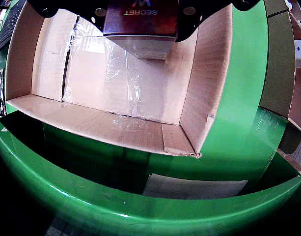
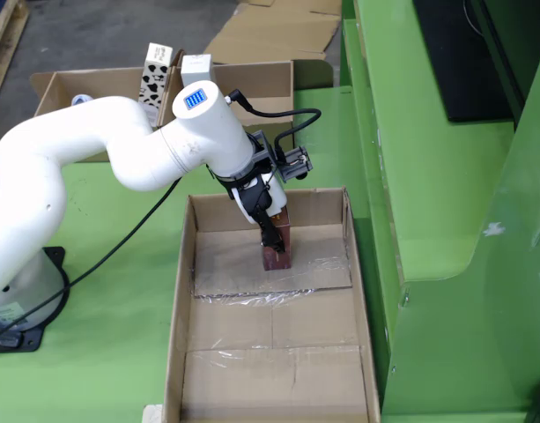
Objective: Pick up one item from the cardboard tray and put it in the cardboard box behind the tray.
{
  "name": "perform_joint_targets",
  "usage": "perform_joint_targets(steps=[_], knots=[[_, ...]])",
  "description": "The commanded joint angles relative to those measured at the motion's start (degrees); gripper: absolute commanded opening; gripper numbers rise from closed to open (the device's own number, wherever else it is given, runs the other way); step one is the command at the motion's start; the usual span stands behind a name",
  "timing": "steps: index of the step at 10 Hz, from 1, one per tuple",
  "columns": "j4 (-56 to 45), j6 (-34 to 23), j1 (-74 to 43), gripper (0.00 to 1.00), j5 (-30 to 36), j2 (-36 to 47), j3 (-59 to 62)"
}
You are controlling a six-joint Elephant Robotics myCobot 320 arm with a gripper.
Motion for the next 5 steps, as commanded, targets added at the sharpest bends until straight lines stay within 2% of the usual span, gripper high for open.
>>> perform_joint_targets(steps=[1, 2, 3, 5], knots=[[0.6, 0.0, 0.1, 0.0, -0.4, 1.5, 1.7], [0.6, 0.0, 0.1, 0.0, -0.4, 1.5, 1.7], [-5.9, -0.1, 0.6, 0.0, -1.3, -1.1, 11.7], [-5.9, -0.1, 0.6, 0.0, -1.3, -1.1, 11.7]])
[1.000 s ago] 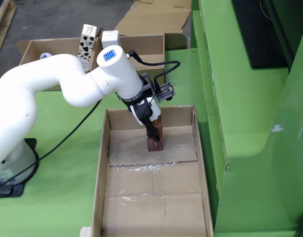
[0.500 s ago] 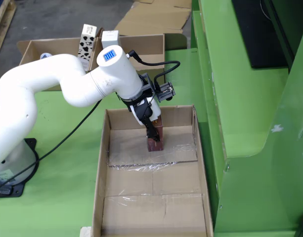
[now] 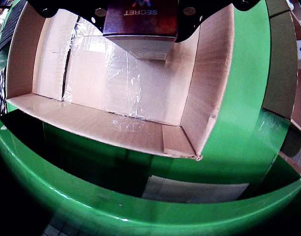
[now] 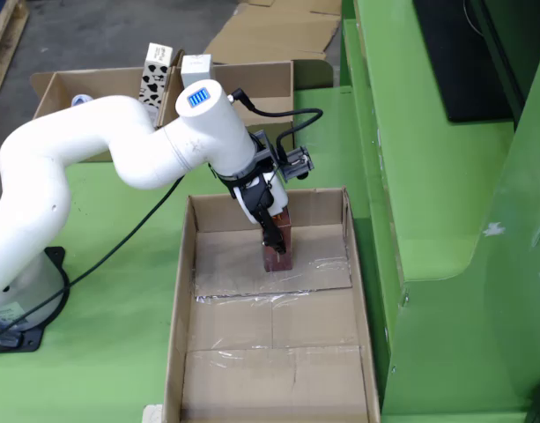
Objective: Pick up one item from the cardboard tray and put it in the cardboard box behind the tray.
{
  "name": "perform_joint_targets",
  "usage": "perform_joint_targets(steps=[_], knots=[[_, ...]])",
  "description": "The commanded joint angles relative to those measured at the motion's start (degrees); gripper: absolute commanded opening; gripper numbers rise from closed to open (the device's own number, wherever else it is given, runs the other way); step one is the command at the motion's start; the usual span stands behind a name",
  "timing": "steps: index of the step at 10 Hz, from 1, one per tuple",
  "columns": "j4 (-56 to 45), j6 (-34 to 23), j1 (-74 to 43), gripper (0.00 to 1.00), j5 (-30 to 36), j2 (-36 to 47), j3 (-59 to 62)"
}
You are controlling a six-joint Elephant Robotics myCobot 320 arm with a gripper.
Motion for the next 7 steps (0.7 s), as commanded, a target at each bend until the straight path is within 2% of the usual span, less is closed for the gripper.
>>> perform_joint_targets(steps=[1, 2, 3, 4, 6, 7], knots=[[-8.9, -1.6, 1.1, 0.0, -4.1, -3.8, 28.7], [-8.9, -1.6, 1.1, 0.0, -4.1, -3.8, 28.7], [10.4, -7.2, 4.2, 0.0, -14.9, -3.6, 28.7], [16.8, -10.0, 7.8, 0.0, -29.0, -4.4, 28.7], [16.8, -11.7, 14.2, 0.0, -29.2, 3.7, 28.7], [16.8, -14.8, 17.3, 0.0, -29.2, 6.3, 28.7]])
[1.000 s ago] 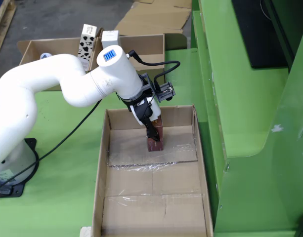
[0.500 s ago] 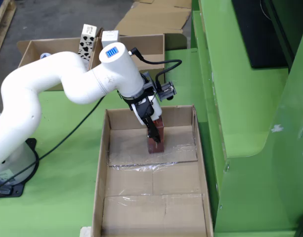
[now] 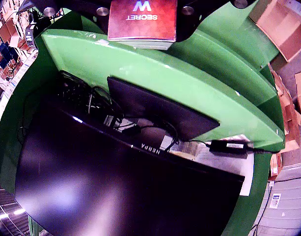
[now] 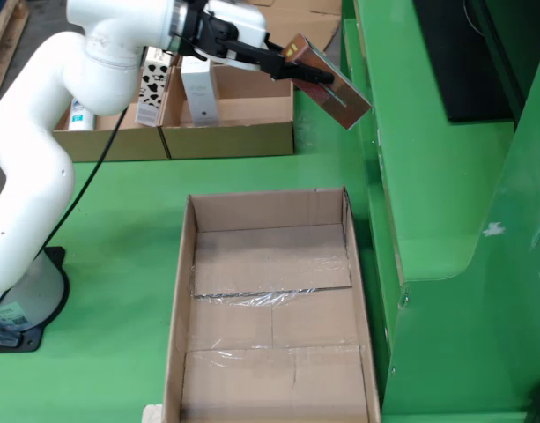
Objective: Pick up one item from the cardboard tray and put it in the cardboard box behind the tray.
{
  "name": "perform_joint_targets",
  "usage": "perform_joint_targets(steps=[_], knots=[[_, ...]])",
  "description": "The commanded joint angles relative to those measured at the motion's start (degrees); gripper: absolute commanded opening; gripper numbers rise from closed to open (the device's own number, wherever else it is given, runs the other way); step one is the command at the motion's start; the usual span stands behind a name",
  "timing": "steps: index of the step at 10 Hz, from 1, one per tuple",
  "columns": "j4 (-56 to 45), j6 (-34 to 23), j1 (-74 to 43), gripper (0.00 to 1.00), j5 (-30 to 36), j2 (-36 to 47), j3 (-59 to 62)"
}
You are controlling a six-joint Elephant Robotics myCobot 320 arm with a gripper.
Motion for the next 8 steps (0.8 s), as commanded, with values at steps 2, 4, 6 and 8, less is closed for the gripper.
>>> perform_joint_targets(steps=[2, 4, 6, 8], knots=[[5.4, -8.0, 15.5, 0.0, -4.1, 11.5, 1.8], [5.4, -11.3, 27.8, 0.0, -4.1, 8.2, 1.8], [1.4, -11.3, 33.2, 0.0, -1.1, 8.4, 1.8], [-18.6, -5.7, 35.9, 0.0, 9.0, 14.4, 1.8]])
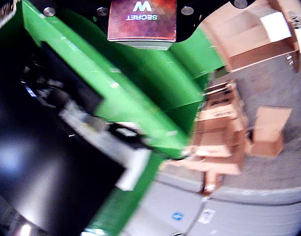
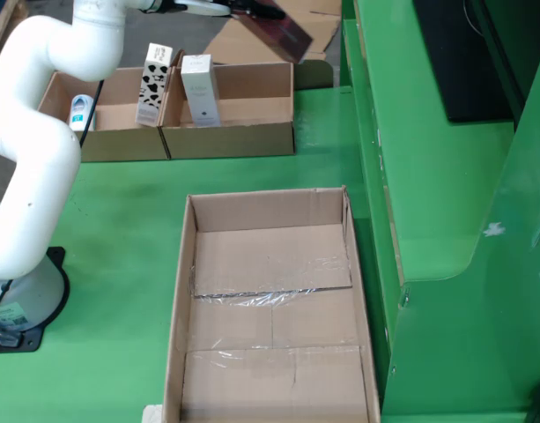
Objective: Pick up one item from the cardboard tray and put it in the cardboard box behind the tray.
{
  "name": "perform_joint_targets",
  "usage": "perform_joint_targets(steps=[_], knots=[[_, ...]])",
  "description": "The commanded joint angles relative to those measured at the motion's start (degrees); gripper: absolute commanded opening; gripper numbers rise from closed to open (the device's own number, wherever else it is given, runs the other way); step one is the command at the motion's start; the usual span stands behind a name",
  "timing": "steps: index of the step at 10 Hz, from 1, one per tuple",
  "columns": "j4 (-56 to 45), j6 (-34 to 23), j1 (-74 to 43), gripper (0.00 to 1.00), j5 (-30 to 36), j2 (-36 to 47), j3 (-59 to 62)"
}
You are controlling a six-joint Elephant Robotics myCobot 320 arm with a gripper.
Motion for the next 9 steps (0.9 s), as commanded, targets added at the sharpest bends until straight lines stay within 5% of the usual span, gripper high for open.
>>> perform_joint_targets(steps=[1, 9], knots=[[-23.7, 6.2, 9.3, 0.0, 11.2, 8.6, 1.5], [-39.8, 8.2, 11.3, 0.0, 16.5, 13.0, 1.5]])
